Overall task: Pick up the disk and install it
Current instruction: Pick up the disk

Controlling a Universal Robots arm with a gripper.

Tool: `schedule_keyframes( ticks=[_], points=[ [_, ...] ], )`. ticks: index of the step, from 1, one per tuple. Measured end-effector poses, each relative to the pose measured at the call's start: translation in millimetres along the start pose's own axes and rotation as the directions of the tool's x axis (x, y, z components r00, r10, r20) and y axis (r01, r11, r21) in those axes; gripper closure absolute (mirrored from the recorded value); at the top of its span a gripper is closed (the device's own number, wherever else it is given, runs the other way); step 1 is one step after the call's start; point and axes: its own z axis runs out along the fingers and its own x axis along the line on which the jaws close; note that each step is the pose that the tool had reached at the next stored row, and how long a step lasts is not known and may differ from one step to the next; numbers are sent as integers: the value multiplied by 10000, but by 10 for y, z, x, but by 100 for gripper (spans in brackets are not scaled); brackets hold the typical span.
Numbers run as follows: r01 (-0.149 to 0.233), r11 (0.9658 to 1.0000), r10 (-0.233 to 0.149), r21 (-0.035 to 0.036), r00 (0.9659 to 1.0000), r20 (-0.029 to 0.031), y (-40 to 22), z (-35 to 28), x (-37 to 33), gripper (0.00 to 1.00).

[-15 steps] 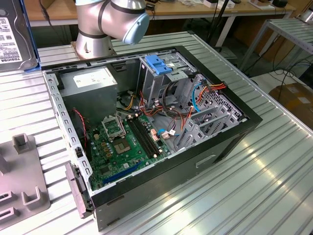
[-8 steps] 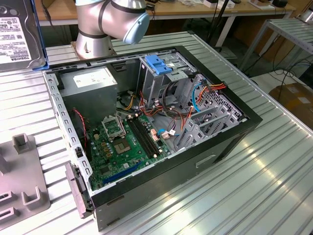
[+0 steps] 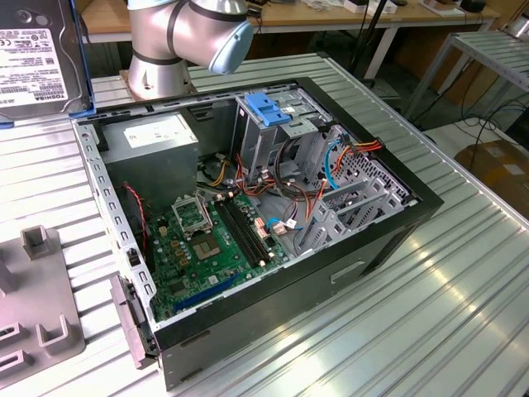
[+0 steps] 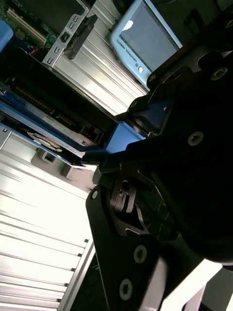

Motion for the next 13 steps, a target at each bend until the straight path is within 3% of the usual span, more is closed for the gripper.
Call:
schedule_keyframes(
  ticks=[13],
  points=[
    [0,10000,0,-1,10000,-1,-184,2,-7,63]
  ],
)
